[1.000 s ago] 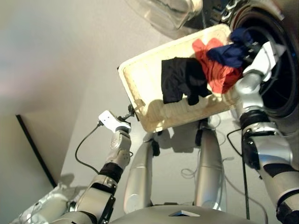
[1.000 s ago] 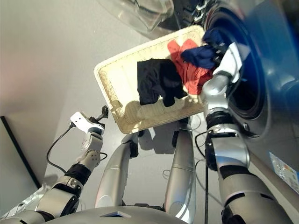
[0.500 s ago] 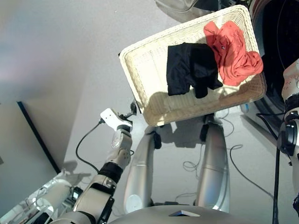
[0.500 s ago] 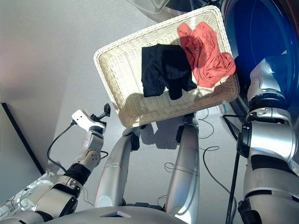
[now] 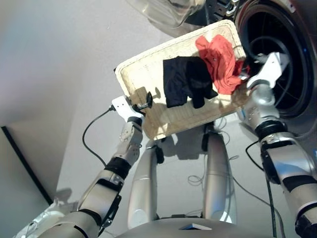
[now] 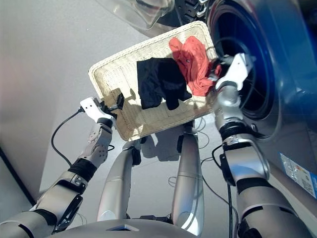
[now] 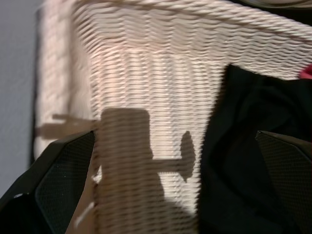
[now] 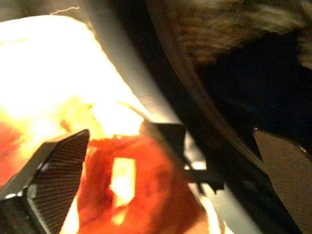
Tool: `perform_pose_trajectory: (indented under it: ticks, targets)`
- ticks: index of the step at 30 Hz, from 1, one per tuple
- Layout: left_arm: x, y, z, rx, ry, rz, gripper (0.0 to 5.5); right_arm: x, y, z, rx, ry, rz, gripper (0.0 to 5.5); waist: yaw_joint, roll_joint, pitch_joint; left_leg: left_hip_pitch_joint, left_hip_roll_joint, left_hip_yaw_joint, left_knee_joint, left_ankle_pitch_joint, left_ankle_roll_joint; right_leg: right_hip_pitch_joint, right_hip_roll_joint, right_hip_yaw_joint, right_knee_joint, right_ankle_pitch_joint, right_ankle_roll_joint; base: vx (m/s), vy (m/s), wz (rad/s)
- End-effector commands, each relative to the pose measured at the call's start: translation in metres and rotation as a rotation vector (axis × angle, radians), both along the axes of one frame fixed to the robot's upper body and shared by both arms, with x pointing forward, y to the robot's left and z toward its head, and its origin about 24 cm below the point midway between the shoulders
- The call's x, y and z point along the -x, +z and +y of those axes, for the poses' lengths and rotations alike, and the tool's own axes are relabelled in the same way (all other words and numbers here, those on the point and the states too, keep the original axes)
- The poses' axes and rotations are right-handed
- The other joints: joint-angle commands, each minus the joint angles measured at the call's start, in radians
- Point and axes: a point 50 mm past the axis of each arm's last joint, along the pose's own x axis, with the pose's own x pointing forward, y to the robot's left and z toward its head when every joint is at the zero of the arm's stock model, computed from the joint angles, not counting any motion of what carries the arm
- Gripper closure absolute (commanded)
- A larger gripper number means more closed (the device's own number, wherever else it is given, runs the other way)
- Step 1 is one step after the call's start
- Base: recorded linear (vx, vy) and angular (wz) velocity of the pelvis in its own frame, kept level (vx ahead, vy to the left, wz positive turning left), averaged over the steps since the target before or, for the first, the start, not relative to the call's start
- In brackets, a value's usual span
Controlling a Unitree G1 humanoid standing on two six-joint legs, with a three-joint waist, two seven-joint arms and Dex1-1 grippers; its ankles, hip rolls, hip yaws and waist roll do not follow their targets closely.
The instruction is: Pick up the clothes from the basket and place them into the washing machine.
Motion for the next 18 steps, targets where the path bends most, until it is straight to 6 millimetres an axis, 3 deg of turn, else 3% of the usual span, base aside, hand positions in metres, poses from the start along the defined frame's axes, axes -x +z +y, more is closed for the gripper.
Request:
perform_pose_trajectory:
  ticks: [1, 11, 18]
  targets:
    - [-0.01, 0.015, 0.005, -0.11, -0.014, -0.069, 0.0, -0.001, 0.029, 0.023, 0.181, 0.139, -0.131, 0.0, -0.006, -0.013, -0.01, 0.082, 0.046, -0.058, 0.126, -0.149, -0.007, 0.057, -0.013, 0.029, -0.14, 0.12, 0.084, 0.0, 0.0, 0.0]
    - [-0.028, 0.026, -0.024, -0.179, -0.081, -0.046, 0.0, 0.022, 0.031, 0.098, 0.277, 0.428, -0.255, 0.0, -0.055, -0.037, 0.004, 0.094, 0.066, -0.038, 0.112, -0.152, -0.007, 0.041, 0.021, 0.055, -0.162, 0.138, 0.088, 0.0, 0.002, -0.053]
    - [-0.035, 0.043, -0.036, -0.208, -0.103, -0.084, 0.0, 0.041, 0.031, 0.13, 0.288, 0.557, -0.318, 0.0, -0.097, -0.043, 0.021, 0.088, 0.085, -0.011, 0.108, -0.162, -0.01, 0.002, 0.053, 0.07, -0.166, 0.14, 0.089, 0.018, 0.002, -0.242]
